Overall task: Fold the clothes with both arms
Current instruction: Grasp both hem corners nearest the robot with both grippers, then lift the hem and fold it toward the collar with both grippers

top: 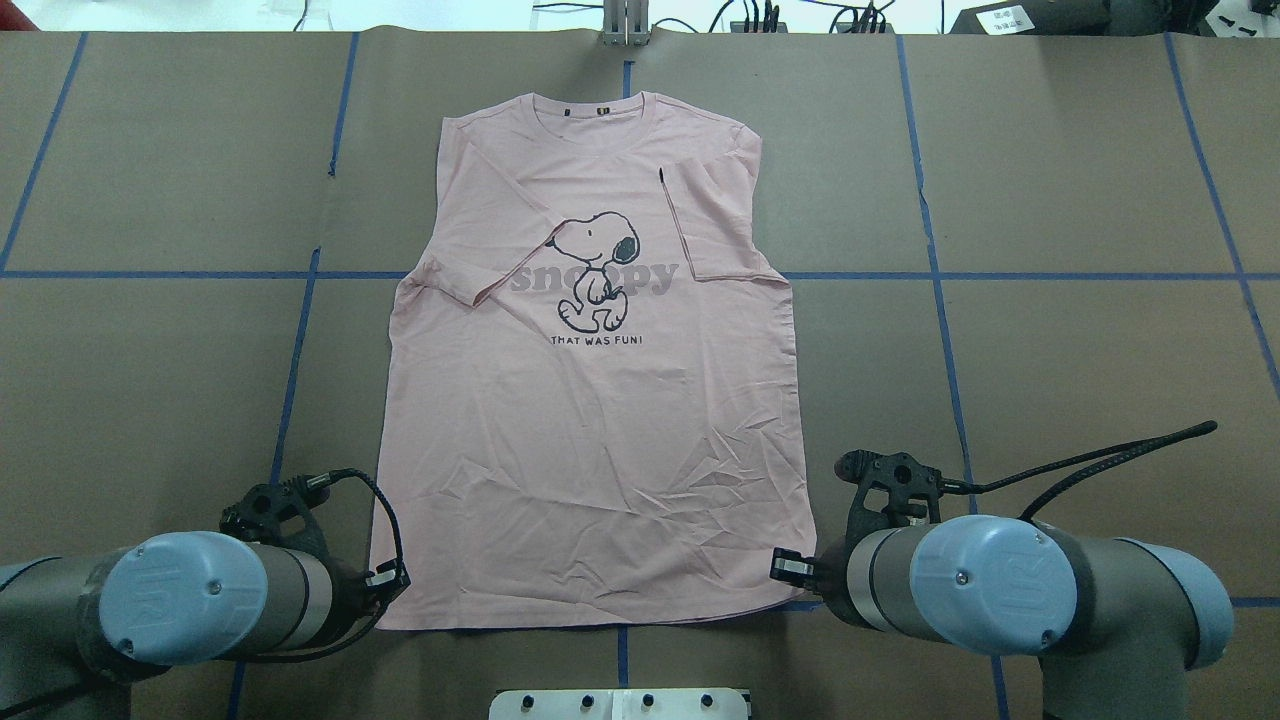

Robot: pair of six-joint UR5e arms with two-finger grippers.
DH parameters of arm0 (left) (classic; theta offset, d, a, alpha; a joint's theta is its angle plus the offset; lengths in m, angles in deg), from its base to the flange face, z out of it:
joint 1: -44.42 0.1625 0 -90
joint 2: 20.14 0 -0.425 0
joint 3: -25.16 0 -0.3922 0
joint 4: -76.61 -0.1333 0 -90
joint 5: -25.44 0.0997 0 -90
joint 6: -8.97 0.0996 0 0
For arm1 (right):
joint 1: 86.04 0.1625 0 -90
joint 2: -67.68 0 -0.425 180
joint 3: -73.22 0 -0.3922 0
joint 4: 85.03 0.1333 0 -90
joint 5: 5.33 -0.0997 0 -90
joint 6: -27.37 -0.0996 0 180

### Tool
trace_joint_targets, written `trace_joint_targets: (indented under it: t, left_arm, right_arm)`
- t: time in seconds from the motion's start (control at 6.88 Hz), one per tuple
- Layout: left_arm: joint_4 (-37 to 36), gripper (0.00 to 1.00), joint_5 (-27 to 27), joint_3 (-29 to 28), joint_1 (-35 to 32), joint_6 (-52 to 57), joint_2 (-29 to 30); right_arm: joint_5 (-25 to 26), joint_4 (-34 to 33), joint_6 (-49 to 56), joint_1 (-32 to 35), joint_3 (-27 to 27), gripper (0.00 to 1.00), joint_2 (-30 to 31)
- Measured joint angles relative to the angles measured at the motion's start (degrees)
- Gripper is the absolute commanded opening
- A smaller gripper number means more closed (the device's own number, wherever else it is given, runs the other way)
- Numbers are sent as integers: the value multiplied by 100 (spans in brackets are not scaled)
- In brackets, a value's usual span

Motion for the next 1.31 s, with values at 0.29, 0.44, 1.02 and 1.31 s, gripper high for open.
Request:
trace_joint_targets:
  t: [0.29, 0.44, 1.02, 1.31]
  left_arm:
    - [-368, 0, -170, 526, 16, 182, 1]
    - [-498, 0, -211, 812, 47, 425, -3]
    - [-1176, 0, -435, 1609, 261, 1341, -10]
    - [-1263, 0, -559, 1608, 202, 1477, 177]
  right_arm:
    - [-276, -14, 23, 1, 334, 0, 287]
    - [-409, -20, 26, -61, 546, 0, 495]
    - [-743, -46, 5, -669, 1718, 0, 1476]
    - [-723, -50, 330, -265, 1592, 0, 1268]
